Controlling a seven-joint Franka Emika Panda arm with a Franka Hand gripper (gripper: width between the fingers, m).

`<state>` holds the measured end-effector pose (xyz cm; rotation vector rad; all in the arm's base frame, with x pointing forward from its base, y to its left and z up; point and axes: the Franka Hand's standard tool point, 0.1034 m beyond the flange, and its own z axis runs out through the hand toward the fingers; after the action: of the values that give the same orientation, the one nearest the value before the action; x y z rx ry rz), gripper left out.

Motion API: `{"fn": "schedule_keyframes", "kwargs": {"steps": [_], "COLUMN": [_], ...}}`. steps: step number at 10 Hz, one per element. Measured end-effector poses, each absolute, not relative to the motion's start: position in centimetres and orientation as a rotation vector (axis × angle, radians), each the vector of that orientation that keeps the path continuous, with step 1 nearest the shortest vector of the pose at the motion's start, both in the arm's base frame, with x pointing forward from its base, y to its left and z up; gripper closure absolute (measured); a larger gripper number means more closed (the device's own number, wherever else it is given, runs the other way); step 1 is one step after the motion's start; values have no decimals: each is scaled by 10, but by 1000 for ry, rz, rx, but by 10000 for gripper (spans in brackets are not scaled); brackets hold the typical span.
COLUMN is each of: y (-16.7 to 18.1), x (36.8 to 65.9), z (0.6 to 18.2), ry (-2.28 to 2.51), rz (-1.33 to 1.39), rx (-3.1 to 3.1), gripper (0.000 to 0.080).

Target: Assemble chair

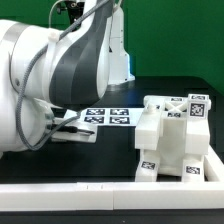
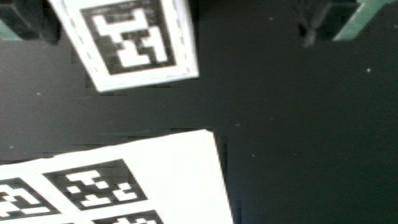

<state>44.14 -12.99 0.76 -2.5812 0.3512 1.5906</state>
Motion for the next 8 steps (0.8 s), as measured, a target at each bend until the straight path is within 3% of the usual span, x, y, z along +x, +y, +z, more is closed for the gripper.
{"fn": "schedule_keyframes", "kwargs": {"steps": [4,6,8], "y": [-130,-131,-132], "x": [441,446,445], "z": [7,6,6], "ry": [361,359,361], "rz": [1594,1545,1546], "rx": [-2584,-2621,-2620], "gripper": [178,519,518]}}
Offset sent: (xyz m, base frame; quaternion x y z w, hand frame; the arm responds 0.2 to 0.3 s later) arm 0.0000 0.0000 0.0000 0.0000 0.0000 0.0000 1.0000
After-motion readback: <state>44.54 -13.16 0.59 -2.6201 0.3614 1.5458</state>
